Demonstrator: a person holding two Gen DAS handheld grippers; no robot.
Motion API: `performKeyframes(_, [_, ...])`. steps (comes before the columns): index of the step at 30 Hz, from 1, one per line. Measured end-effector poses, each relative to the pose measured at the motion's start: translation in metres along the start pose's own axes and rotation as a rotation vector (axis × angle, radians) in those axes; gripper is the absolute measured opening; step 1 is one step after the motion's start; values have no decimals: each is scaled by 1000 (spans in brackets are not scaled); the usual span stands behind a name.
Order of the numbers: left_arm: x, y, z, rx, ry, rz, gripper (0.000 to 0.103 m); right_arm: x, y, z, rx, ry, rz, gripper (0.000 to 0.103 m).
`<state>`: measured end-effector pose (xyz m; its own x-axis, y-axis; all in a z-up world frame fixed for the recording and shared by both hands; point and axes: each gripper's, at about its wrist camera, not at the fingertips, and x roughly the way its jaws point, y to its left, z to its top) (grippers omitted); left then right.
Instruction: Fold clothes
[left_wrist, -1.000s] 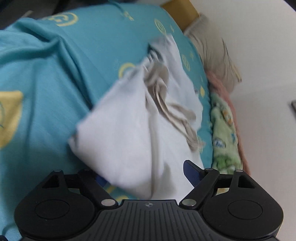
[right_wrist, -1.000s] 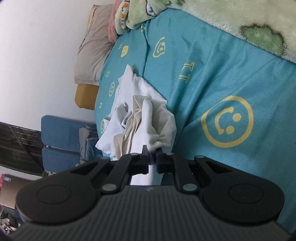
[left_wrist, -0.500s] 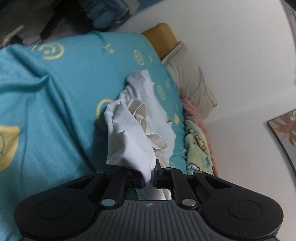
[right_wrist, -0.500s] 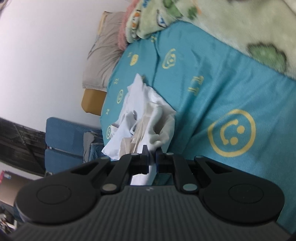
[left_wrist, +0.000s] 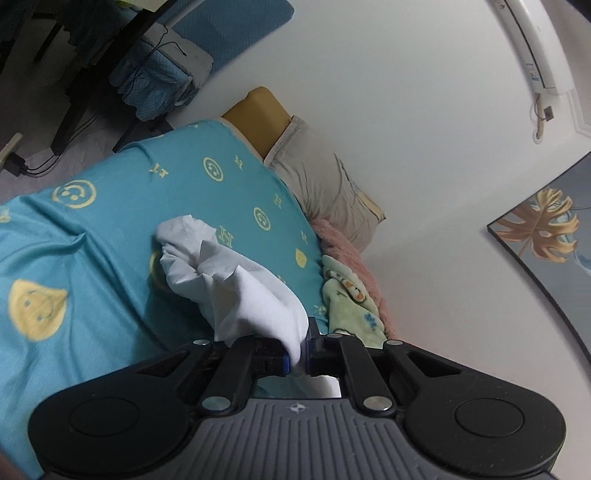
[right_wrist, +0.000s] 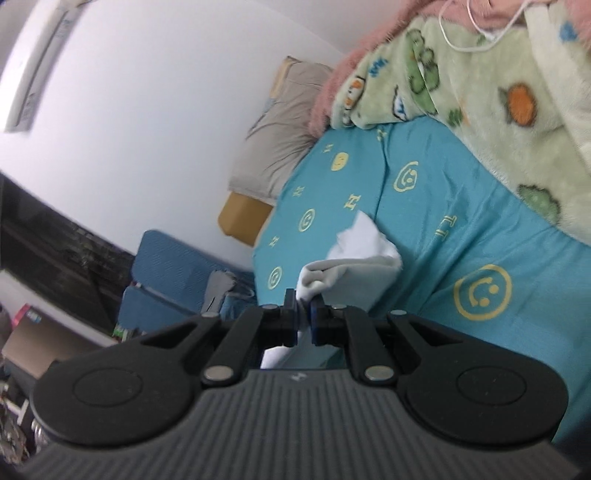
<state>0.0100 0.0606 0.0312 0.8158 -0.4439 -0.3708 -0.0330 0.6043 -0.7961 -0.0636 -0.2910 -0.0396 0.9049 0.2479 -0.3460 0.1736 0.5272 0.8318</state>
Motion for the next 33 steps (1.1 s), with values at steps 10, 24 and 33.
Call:
performKeyframes(10, [-107, -3, -44, 37, 25, 27, 8, -85, 0, -29, -77, 1, 39, 9])
performKeyframes(24, [40, 14, 16, 45, 94, 207, 10, 64, -9, 12, -64, 109, -78, 10])
performKeyframes(33, [136, 42, 51, 76, 188, 226, 10, 151, -35, 28, -32, 190, -105, 10])
